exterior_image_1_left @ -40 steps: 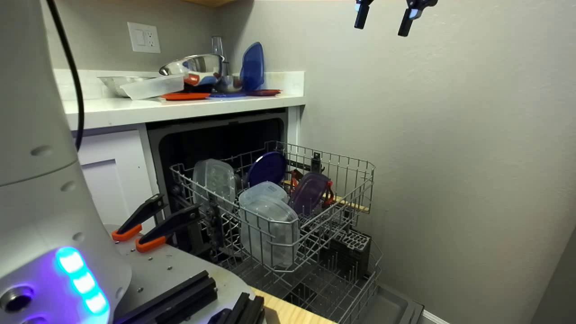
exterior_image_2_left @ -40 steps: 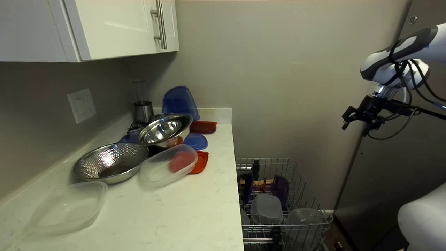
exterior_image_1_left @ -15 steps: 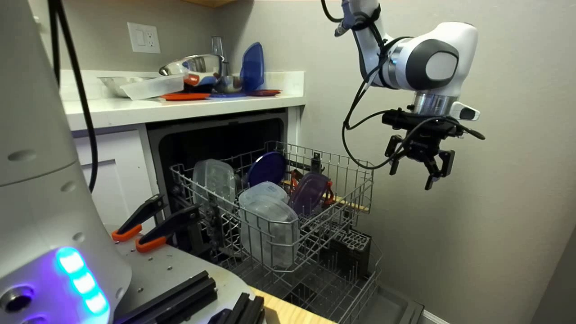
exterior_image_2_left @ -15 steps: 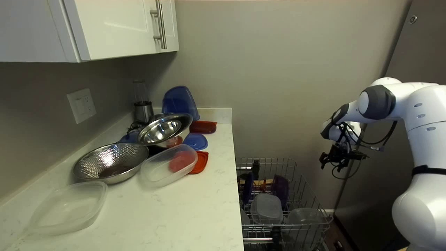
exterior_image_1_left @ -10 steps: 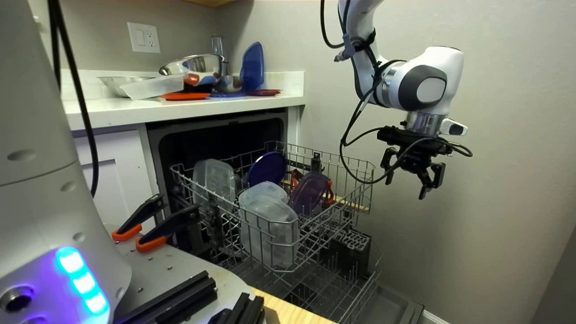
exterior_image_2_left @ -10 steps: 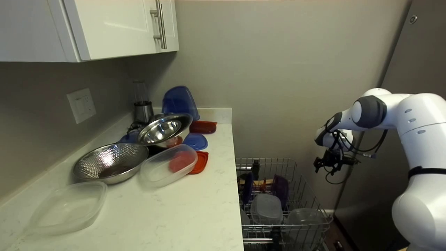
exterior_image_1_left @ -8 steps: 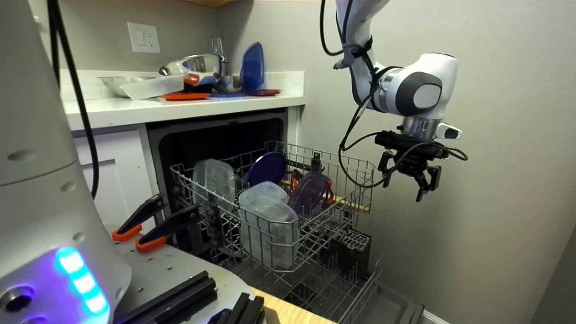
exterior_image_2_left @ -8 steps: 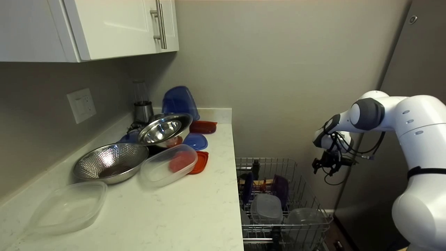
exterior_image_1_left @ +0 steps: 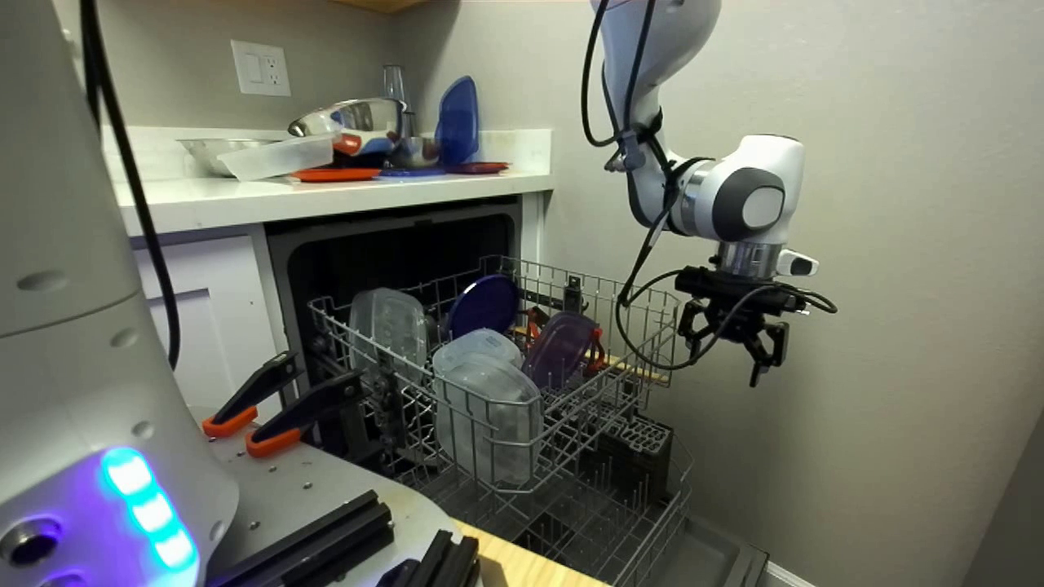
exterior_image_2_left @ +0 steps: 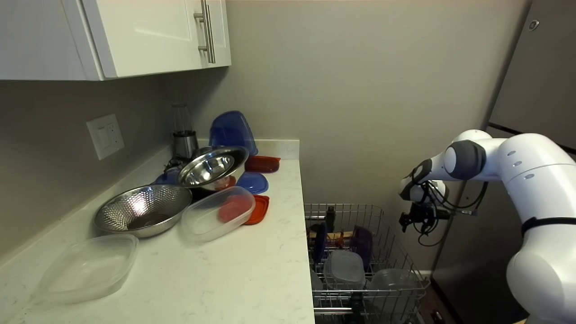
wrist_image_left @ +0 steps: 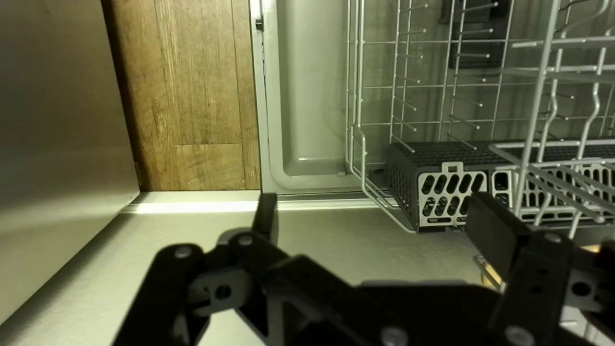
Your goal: Push in the dishwasher rack
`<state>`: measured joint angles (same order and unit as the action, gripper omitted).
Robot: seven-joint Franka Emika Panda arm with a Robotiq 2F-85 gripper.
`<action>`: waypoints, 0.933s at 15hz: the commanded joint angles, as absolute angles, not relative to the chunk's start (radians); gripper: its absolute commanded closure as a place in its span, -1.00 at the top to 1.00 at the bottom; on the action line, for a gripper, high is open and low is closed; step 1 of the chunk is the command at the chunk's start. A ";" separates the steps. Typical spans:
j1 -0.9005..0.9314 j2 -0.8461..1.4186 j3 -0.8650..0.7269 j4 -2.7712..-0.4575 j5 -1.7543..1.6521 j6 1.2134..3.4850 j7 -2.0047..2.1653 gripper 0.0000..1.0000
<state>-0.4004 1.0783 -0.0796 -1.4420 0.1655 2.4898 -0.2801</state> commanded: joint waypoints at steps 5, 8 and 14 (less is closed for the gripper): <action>-0.356 1.146 -0.061 -1.369 0.109 2.452 -0.247 1.00; -0.341 1.134 -0.050 -1.373 0.116 2.434 -0.234 1.00; -0.328 1.130 -0.040 -1.374 0.113 2.404 -0.242 1.00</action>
